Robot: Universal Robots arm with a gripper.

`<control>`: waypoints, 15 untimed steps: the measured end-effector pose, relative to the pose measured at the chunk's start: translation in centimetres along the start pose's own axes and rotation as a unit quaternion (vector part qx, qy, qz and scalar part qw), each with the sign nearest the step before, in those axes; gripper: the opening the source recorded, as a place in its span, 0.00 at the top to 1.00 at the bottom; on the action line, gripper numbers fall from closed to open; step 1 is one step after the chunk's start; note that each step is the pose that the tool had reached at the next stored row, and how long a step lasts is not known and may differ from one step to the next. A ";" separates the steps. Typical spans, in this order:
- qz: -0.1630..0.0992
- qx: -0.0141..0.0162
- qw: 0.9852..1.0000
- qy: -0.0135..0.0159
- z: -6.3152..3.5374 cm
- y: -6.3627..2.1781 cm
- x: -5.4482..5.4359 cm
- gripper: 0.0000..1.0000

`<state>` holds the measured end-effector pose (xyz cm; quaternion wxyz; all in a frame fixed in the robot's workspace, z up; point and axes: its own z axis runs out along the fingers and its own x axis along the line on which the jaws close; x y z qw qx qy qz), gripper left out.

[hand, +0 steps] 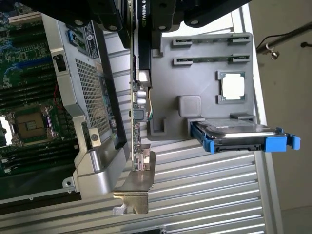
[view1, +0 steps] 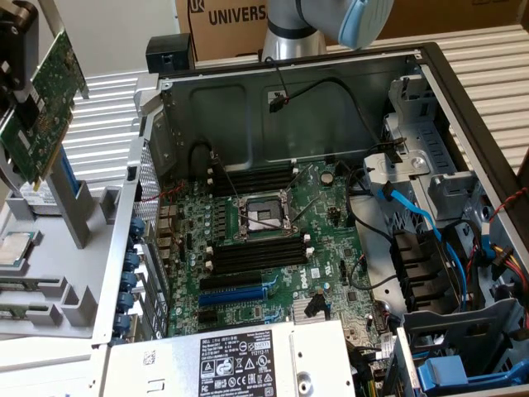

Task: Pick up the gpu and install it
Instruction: 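Reach for the gpu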

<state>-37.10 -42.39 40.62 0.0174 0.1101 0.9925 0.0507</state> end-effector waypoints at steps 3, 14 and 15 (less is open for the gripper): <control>0.000 0.000 1.000 0.000 0.00 0.00 0.0 0.74; -0.018 0.000 1.000 0.004 -1.20 0.48 -2.0 0.74; -0.021 0.000 1.000 0.004 -1.34 0.50 -2.1 0.74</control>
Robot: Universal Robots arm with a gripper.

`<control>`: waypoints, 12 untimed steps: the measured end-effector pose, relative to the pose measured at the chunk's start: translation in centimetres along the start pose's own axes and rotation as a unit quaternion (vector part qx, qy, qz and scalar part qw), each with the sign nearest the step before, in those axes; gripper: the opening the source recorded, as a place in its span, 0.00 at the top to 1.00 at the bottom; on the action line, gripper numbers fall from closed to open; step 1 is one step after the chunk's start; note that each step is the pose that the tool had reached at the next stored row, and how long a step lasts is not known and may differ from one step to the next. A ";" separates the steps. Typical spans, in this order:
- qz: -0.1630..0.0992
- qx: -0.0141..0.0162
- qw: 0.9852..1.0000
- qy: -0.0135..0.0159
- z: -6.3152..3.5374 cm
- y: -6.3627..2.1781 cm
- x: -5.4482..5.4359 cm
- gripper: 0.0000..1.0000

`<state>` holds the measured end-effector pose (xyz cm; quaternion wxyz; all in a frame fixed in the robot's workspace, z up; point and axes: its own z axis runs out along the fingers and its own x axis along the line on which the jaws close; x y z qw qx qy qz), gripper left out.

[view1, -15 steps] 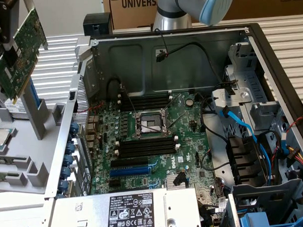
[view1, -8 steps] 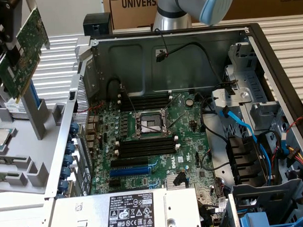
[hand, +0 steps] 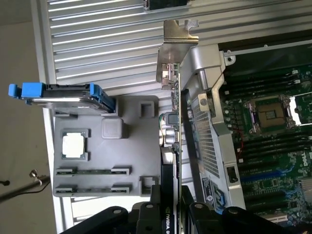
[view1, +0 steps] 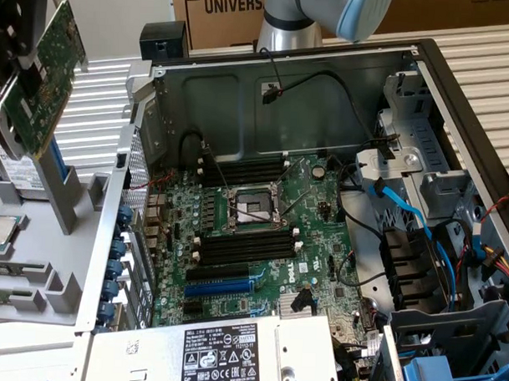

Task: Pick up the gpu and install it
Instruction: 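Reach for the gpu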

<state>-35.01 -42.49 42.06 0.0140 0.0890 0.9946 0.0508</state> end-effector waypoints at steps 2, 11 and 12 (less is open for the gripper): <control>-0.005 0.000 1.000 0.001 -0.29 0.03 -0.2 0.74; -0.017 0.001 1.000 0.009 -1.51 0.17 -1.8 0.74; -0.019 0.001 1.000 0.010 -1.64 0.19 -2.0 0.74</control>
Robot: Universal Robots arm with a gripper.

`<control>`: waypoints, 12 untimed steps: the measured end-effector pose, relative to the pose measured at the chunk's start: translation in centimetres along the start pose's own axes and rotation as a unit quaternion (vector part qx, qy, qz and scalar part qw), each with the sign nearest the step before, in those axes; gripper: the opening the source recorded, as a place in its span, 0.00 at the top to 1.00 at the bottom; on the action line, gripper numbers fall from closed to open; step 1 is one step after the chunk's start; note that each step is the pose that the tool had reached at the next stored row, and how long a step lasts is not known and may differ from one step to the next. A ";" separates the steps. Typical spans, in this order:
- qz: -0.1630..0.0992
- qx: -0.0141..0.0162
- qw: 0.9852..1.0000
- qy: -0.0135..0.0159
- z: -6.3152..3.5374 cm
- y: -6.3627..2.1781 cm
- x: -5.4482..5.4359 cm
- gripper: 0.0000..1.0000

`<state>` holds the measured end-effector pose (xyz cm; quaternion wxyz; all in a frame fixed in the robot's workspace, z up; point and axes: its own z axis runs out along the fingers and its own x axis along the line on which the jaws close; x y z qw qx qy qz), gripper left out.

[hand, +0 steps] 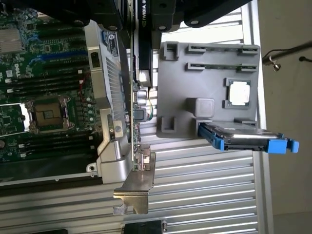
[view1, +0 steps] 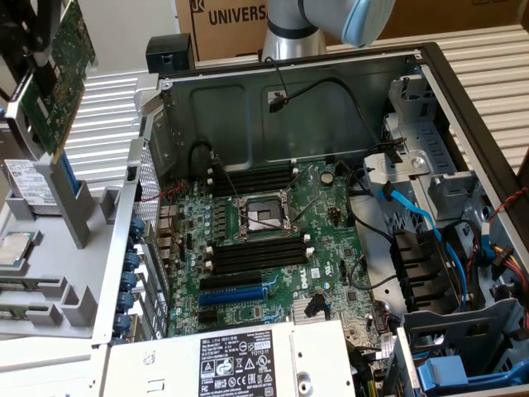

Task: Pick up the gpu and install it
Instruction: 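Reach for the gpu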

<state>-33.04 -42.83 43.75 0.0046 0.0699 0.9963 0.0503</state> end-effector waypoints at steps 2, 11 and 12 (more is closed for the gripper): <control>-0.002 0.000 1.000 0.002 -0.27 0.03 -0.4 0.74; -0.010 0.001 1.000 0.009 -1.17 0.22 -2.8 0.74; -0.011 0.001 1.000 0.010 -1.22 0.25 -3.1 0.74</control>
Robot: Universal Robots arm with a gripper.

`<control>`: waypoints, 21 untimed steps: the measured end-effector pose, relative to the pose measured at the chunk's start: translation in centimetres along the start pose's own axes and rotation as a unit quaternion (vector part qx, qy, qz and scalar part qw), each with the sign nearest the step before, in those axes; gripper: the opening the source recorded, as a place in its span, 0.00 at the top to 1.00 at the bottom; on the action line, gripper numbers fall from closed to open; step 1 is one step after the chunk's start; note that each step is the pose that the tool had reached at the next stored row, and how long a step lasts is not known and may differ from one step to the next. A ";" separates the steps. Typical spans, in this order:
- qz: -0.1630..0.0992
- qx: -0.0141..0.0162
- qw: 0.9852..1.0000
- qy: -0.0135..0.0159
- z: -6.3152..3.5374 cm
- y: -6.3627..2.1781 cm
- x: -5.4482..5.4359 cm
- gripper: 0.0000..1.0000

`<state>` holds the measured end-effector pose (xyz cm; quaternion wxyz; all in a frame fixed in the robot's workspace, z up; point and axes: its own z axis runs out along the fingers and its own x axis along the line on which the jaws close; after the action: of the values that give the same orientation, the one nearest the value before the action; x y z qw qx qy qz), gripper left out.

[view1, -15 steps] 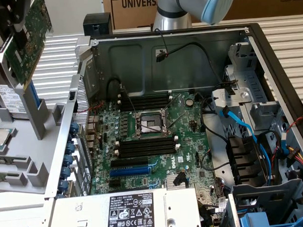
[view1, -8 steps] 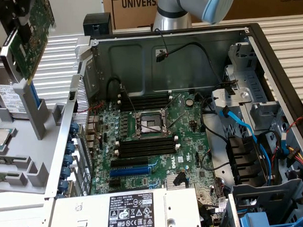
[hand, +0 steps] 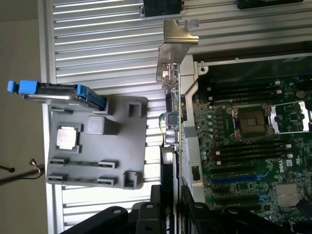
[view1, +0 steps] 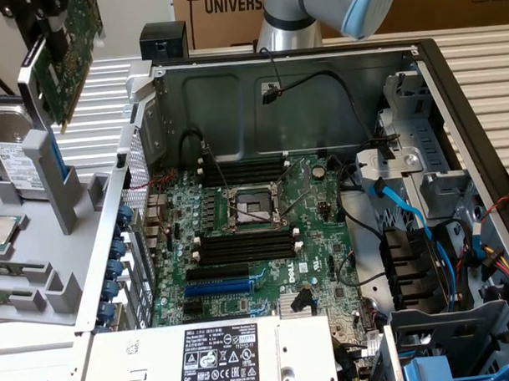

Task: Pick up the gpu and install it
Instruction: 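Reach for the gpu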

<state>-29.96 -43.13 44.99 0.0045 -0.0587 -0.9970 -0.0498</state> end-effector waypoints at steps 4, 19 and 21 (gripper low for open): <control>-0.003 0.000 1.000 0.003 -0.24 0.11 -1.2 0.74; -0.013 0.002 1.000 0.020 -0.74 0.50 -4.7 0.74; -0.013 0.002 1.000 0.020 -0.75 0.50 -4.7 0.74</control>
<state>-25.26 -43.26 45.71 0.0240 -0.0448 -0.9975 -0.0487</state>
